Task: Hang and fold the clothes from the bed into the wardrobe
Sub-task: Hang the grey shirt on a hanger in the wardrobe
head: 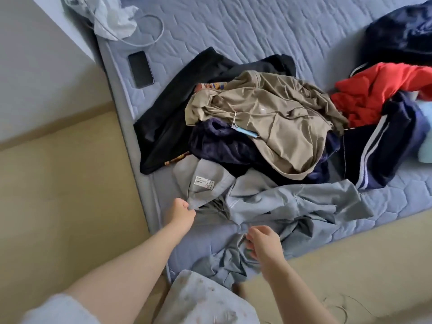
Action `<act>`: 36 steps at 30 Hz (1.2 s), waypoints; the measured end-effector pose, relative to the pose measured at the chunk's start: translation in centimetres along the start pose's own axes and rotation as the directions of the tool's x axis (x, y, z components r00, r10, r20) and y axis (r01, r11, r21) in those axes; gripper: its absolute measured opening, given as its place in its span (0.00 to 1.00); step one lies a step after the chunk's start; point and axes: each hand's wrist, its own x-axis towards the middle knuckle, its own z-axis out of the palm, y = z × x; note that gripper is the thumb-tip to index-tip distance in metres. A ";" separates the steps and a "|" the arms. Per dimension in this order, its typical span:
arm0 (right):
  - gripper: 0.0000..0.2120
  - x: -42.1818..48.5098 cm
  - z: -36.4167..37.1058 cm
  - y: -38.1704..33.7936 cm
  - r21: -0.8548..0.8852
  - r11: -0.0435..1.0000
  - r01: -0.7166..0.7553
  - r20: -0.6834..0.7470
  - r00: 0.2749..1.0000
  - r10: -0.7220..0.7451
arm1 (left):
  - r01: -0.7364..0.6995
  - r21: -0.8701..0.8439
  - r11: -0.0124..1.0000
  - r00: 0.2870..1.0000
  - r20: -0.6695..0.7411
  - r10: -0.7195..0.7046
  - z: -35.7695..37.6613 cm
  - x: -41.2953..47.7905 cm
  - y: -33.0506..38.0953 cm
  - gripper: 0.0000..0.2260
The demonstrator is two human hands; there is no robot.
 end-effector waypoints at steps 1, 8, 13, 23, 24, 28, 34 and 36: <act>0.13 1.1 0.0 0.3 0.006 1.000 -0.003 0.017 1.000 0.003 | 0.028 0.008 1.000 0.998 -0.052 -0.028 0.7 1.1 -0.5 0.10; 0.11 5.9 0.7 5.0 0.015 0.992 -0.129 0.026 0.991 0.128 | 0.286 -0.200 0.937 0.954 0.149 -0.260 5.9 6.2 -2.7 0.35; 0.15 6.7 1.1 7.3 -0.035 0.988 -0.149 0.023 0.989 0.149 | 0.230 -0.238 0.944 0.968 0.154 -0.197 7.8 6.5 -3.4 0.15; 0.24 0.6 3.0 3.0 -0.348 0.913 0.212 0.113 0.976 -0.184 | 0.128 -0.597 0.792 0.975 0.222 0.010 -0.3 -1.6 -1.8 0.05; 0.27 -0.5 3.0 2.2 -0.454 0.838 0.303 0.141 0.953 -0.268 | 0.126 -0.631 0.765 0.971 0.237 0.036 -1.8 -2.6 -1.2 0.05; 0.22 -5.3 3.0 -1.2 -0.688 0.598 0.411 0.076 0.861 -0.504 | 0.027 -0.701 0.713 0.958 0.223 0.182 -8.5 -6.7 0.9 0.03; 0.10 -11.8 3.8 -7.0 -0.834 0.298 0.464 0.158 0.718 -0.678 | -0.125 -0.777 0.616 0.942 0.102 0.320 -17.7 -11.8 3.1 0.05; 0.07 -13.9 4.5 -9.1 -0.716 0.378 0.587 0.208 0.697 -0.687 | -0.153 -0.822 0.548 0.944 0.042 0.327 -20.5 -13.1 3.9 0.05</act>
